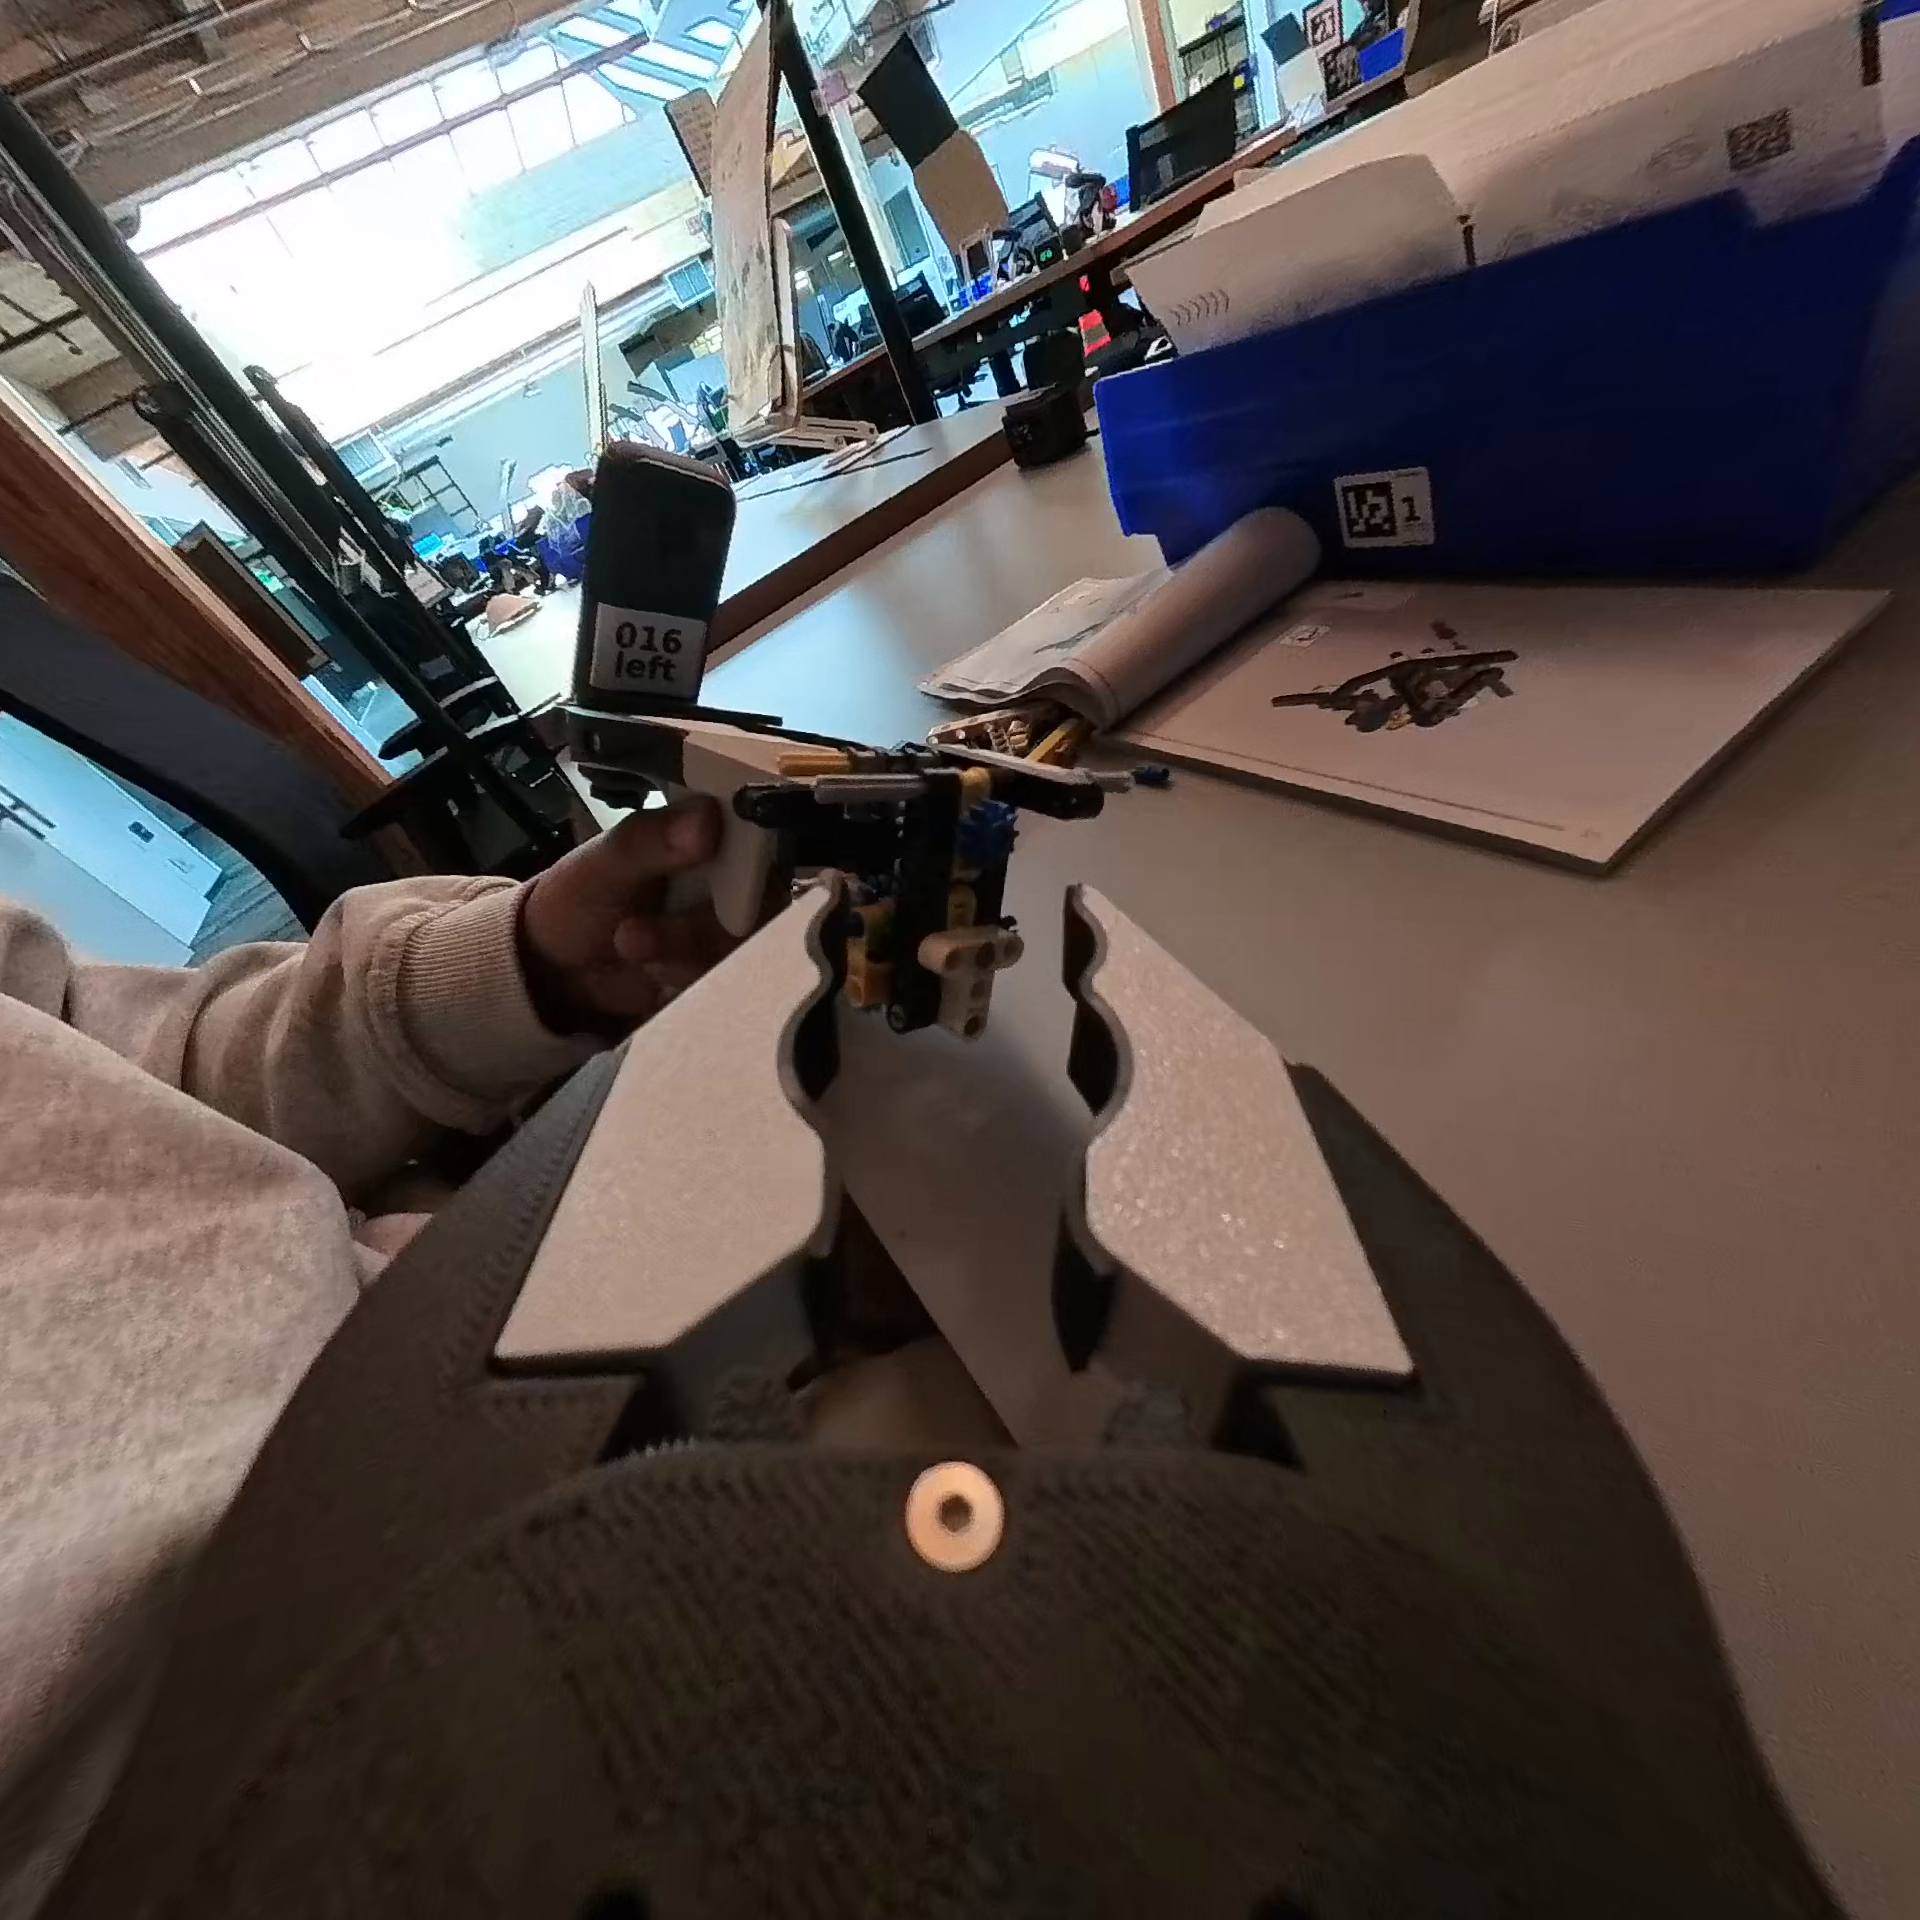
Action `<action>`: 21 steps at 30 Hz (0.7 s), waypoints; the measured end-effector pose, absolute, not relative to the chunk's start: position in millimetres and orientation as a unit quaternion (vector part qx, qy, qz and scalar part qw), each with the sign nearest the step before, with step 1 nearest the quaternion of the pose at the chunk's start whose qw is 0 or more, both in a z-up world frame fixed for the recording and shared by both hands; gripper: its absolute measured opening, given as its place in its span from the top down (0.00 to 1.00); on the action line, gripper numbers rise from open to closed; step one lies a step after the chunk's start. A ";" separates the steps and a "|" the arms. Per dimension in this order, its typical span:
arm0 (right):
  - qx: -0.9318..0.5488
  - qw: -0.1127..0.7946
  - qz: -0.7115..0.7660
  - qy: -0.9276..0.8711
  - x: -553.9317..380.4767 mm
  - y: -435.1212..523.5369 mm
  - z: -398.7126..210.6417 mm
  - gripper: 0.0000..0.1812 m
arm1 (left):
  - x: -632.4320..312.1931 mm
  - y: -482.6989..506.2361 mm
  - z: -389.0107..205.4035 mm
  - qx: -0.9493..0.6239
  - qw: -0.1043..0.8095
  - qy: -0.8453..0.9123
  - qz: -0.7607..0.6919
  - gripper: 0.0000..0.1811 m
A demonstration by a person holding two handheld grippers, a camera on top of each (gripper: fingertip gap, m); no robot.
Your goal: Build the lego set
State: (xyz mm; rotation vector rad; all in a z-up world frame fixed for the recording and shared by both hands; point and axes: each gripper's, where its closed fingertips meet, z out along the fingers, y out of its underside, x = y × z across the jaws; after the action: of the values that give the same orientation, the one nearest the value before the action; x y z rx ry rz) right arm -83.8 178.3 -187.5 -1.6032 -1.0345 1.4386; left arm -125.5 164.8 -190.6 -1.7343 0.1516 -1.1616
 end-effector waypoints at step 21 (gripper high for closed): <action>-0.585 0.472 0.507 -0.422 -63.3 185.9 -158.9 0.75 | -126.6 163.1 -180.4 -0.698 0.543 0.068 -0.462 0.98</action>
State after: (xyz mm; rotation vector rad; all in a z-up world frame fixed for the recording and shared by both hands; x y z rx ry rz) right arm -63.3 185.9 -158.9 -1.4323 -1.0340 1.2410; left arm -126.6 163.1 -180.4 -1.6561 0.1609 -1.0978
